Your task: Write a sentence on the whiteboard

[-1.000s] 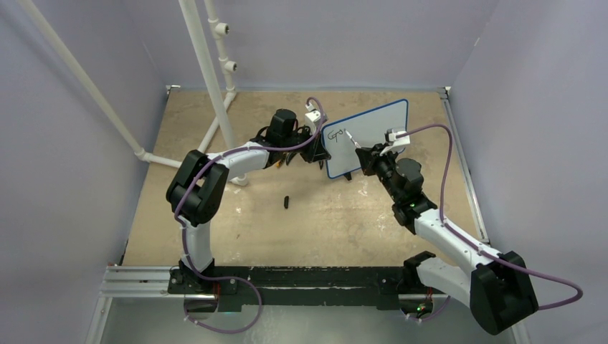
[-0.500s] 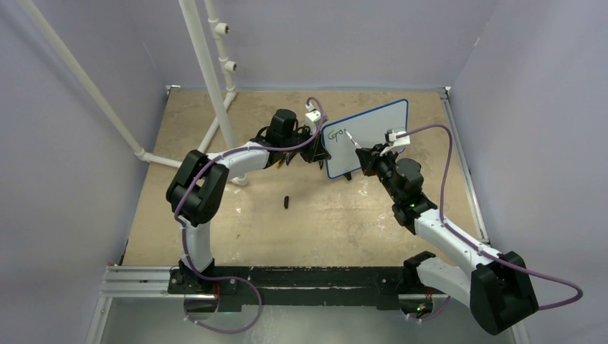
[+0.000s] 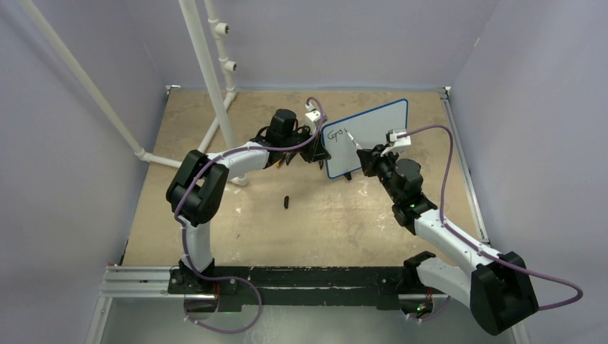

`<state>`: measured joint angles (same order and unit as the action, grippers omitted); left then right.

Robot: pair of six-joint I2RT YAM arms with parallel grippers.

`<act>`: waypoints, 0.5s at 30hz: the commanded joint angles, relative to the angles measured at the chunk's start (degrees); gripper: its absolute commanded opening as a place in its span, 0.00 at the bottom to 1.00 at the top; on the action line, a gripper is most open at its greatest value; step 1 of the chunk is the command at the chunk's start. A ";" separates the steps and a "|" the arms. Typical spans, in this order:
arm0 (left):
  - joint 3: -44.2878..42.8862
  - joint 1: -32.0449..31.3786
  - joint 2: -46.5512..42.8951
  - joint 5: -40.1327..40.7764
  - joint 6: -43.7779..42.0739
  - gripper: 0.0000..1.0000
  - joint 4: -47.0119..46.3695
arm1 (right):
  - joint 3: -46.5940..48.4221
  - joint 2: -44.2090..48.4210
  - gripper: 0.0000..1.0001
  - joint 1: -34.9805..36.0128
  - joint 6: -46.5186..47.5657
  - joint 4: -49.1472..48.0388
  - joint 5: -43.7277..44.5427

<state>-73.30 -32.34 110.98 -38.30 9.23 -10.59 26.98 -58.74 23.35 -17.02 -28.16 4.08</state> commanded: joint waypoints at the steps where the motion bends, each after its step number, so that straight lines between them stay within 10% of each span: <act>1: -1.85 -0.36 -1.77 -1.03 -0.57 0.00 1.14 | 1.12 0.62 0.00 0.02 -0.46 0.18 2.56; 15: -1.94 -0.42 -1.46 -1.33 -0.60 0.00 1.14 | 1.95 0.76 0.00 0.01 1.09 -2.49 2.82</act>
<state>-73.30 -32.34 110.98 -38.30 9.23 -10.57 27.00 -58.74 23.35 -16.99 -28.25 5.08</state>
